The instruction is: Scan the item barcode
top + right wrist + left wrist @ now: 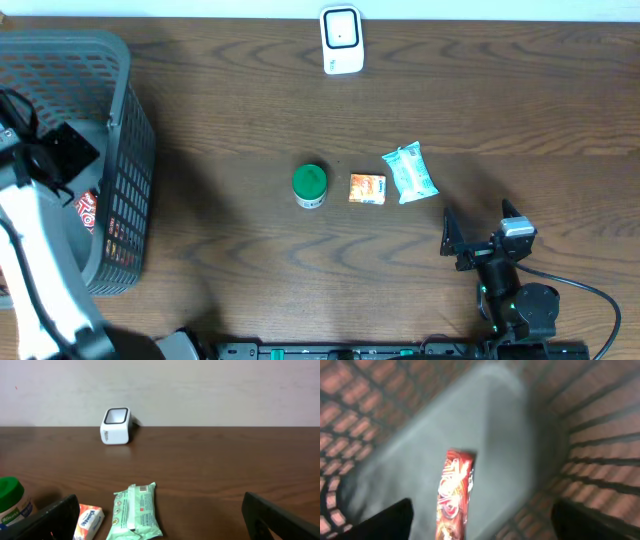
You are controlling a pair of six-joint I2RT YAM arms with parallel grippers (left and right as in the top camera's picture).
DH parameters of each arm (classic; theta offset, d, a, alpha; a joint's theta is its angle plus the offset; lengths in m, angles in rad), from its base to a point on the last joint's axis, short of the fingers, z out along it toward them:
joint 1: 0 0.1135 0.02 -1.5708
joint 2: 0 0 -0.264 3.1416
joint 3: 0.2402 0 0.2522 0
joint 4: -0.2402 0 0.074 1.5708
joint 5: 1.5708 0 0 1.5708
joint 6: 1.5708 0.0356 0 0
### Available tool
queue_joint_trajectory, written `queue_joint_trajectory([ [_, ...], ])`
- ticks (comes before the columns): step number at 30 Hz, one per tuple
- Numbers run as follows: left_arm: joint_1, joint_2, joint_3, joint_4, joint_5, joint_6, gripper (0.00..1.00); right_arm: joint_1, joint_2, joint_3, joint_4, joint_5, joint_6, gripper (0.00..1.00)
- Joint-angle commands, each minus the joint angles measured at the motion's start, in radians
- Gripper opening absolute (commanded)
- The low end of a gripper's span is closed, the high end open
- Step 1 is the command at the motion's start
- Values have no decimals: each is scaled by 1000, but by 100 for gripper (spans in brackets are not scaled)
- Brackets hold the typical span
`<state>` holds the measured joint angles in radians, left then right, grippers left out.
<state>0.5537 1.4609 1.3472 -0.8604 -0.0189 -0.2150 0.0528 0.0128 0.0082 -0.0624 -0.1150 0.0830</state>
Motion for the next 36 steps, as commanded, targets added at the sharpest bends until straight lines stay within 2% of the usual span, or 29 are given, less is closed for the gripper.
queue_joint_trajectory([
  [1, 19, 95, -7, -26, -16, -80, 92, 7, -4, -3, -2, 5, -10, 99],
  [14, 19, 349, -21, -100, -21, -117, 93, 7, -4, -3, -2, 5, -10, 99],
  [19, 20, 356, -57, -97, -48, -151, 95, 7, -4, -3, -2, 5, -10, 99],
  [21, 20, 356, -89, -72, -58, -153, 98, 7, -4, -3, -2, 5, -10, 99],
  [30, 27, 356, -212, 46, -57, -153, 98, 7, -4, -3, -2, 5, -10, 99],
  [31, 29, 356, -217, 51, -57, -153, 89, 7, -4, -3, -2, 5, -10, 99],
  [33, 29, 356, -225, 56, -57, -153, 49, 7, -4, -3, -2, 5, -10, 99],
  [34, 30, 356, -227, 56, -58, -153, 37, 7, -4, -3, -2, 5, -10, 99],
  [35, 31, 356, -229, 58, -57, -153, 33, 7, -4, -3, -2, 5, -10, 99],
  [36, 31, 356, -230, 58, -58, -153, 33, 7, -4, -3, -2, 5, -10, 99],
])
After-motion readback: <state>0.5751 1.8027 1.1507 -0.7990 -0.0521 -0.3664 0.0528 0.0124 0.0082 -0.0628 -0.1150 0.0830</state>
